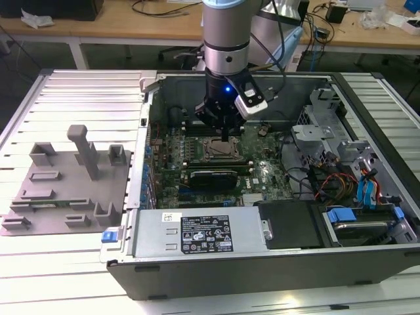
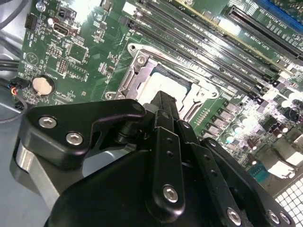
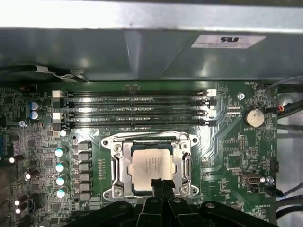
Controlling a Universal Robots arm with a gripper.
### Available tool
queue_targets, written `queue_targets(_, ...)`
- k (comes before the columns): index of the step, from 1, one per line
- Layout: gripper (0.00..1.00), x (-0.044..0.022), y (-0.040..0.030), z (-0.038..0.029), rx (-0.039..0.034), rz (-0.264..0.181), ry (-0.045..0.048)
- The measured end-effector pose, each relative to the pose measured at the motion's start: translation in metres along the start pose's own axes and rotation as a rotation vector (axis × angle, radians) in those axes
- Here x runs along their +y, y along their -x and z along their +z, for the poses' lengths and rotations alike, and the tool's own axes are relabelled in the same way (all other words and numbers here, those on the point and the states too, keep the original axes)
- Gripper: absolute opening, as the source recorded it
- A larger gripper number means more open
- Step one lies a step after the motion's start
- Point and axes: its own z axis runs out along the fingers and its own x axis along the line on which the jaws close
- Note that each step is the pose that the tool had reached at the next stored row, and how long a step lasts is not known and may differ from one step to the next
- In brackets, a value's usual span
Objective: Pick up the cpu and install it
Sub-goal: 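Install the first cpu locking lever, then install the second cpu locking lever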
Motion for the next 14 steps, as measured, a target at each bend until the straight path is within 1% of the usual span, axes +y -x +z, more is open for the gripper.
queue_targets(1,0.11,0.0,0.0011,0.0002,0.0081,0.001,-0.003)
queue_targets(3,0.11,-0.0001,0.0024,0.0004,0.0183,0.003,-0.0053)
queue_targets(4,0.11,-0.0003,0.003,0.0007,0.0248,0.004,-0.0057)
queue_targets(7,0.11,-0.0024,0.0038,0.0012,0.0296,0.004,-0.0057)
queue_targets(14,0.11,-0.0024,0.0038,0.0011,0.0299,0.004,-0.0058)
